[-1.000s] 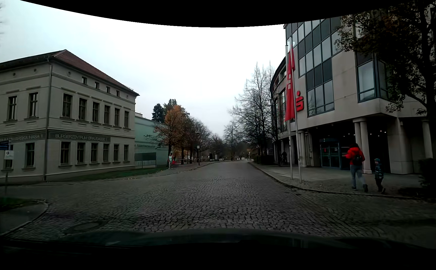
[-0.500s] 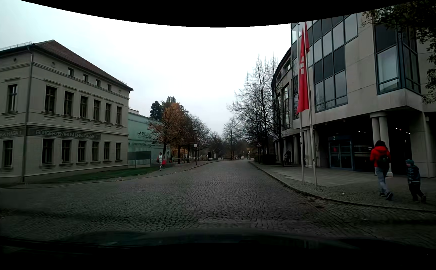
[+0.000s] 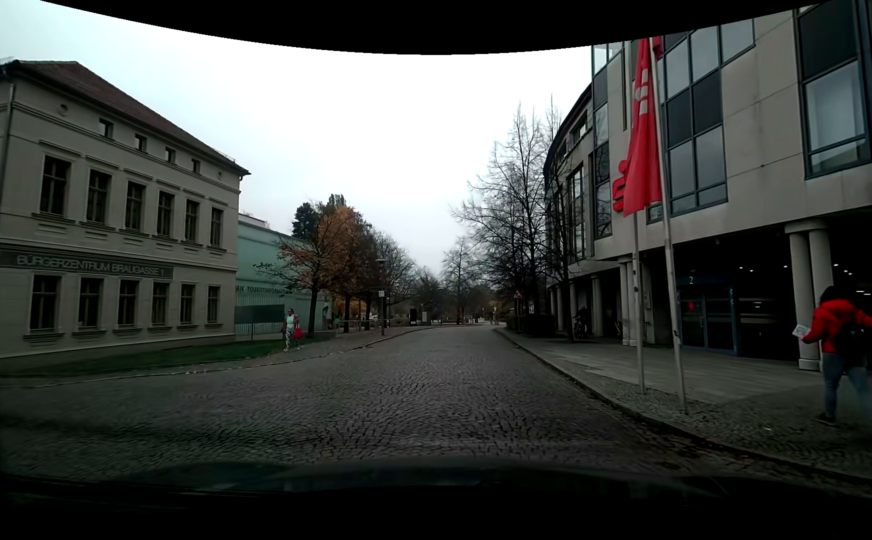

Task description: Follow the waypoints while adhering to traffic rules and regulations

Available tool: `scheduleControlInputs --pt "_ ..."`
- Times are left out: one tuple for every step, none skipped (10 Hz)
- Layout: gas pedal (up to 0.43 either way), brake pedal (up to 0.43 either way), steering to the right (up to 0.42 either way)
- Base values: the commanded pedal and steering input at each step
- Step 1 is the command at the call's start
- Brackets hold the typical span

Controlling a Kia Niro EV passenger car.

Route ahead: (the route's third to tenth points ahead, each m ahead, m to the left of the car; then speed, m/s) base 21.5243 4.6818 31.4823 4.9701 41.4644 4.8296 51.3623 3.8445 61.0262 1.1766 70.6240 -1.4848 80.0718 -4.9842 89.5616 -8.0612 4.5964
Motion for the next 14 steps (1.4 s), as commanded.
scheduleControlInputs --pt "0.189 0.0 0.013" --pt "0.189 0.0 0.01" --pt "0.189 0.0 0.011" --pt "0.189 0.0 0.011" --pt "0.189 0.0 0.007" --pt "0.189 0.0 0.005" --pt "0.189 0.0 0.005" --pt "0.189 0.0 0.003" --pt "0.189 0.0 0.0" --pt "0.189 0.0 0.001" --pt "0.189 0.0 0.0" --pt "0.189 0.0 -0.001" --pt "0.177 0.0 0.0" --pt "0.177 0.0 -0.001"
